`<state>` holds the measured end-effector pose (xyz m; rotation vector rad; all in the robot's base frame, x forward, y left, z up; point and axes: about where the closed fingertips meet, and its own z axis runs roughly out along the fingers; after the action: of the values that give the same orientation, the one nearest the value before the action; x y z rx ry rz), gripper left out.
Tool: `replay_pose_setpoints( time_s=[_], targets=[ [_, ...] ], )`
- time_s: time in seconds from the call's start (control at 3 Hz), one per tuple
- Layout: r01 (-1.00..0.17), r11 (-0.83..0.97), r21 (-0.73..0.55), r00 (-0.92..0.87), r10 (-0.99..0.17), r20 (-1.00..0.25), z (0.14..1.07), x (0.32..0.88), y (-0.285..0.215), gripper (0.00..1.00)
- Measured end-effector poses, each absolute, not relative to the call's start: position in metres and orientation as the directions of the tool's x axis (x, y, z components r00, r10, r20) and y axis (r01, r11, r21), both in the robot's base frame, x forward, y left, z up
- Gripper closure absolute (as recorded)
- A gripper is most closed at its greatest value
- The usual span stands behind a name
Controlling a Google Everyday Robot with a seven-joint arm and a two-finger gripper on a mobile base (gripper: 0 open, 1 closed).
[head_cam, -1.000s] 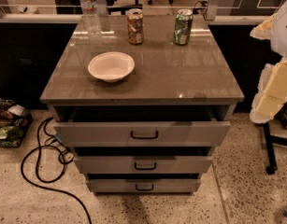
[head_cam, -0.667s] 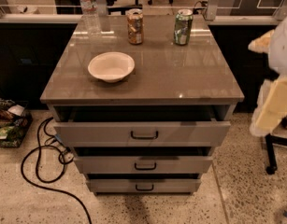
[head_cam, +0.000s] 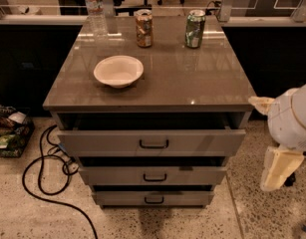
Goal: Open bottom drawer
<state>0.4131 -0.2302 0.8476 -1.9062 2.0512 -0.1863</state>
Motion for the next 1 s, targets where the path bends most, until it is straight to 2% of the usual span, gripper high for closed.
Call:
replay_pose_setpoints(
  time_s=[0.67, 1.0],
  targets=[
    [-0.948, -0.058, -0.312, 0.122, -0.974, -0.189, 0.776, 0.403, -0.188, 0.0],
    [-0.949, -0.059, -0.311, 0.122, -0.974, -0.189, 0.774, 0.403, -0.188, 0.0]
  ],
)
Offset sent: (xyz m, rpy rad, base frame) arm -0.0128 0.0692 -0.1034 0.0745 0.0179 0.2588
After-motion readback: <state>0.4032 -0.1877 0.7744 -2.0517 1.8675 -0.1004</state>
